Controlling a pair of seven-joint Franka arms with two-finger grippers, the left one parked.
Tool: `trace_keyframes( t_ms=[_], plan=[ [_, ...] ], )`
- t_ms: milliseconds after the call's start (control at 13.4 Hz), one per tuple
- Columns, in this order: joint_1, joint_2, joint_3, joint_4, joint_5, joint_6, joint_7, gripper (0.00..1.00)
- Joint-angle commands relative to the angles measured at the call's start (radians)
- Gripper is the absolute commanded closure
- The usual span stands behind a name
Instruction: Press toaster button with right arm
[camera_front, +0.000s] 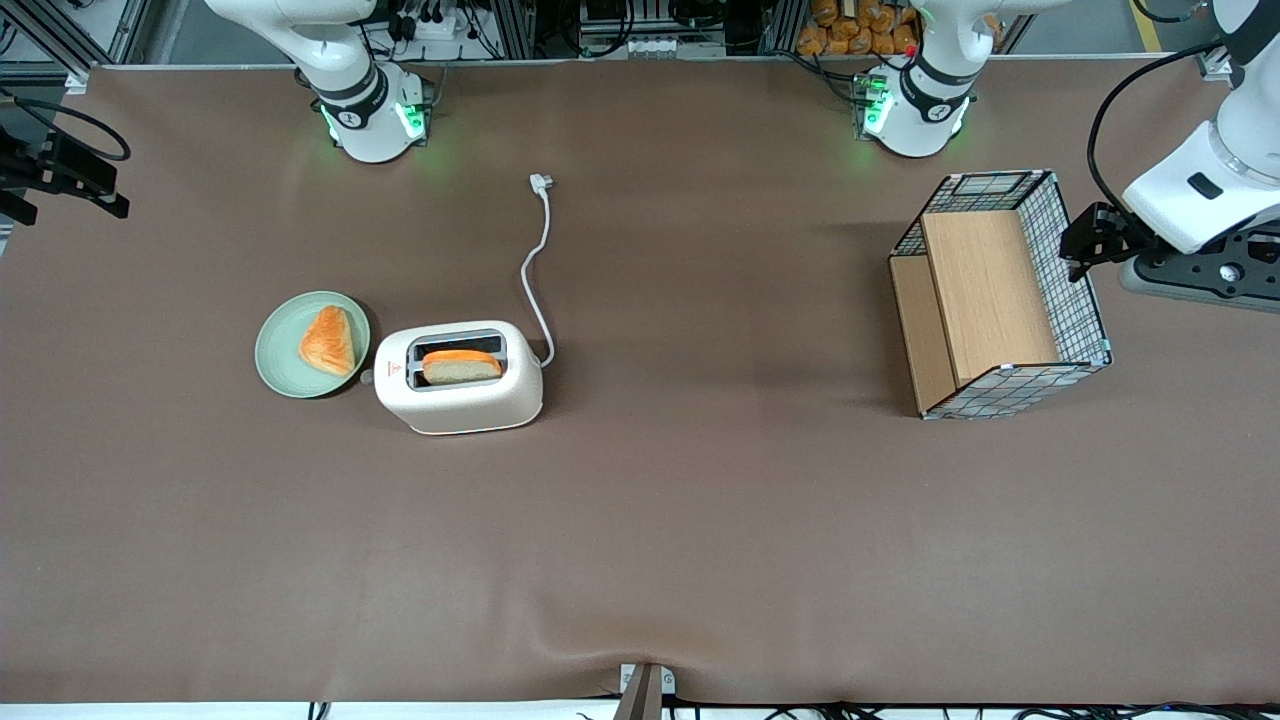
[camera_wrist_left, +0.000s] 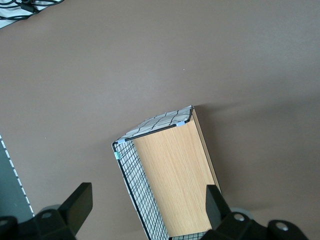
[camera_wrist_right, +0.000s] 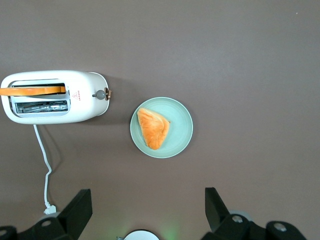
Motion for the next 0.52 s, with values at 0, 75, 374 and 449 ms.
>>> trace_keyframes(
  t_ms=[0,75,374,449],
  plan=[
    [0.006,0.019,0.007,0.032,0.005,-0.016,0.01,0.0],
    [0.006,0.022,0.009,0.033,0.003,-0.015,0.01,0.0],
    [-0.01,0.028,0.006,0.033,0.005,-0.016,0.01,0.0],
    [-0.007,0.028,0.006,0.024,0.006,-0.016,0.01,0.0]
  ],
)
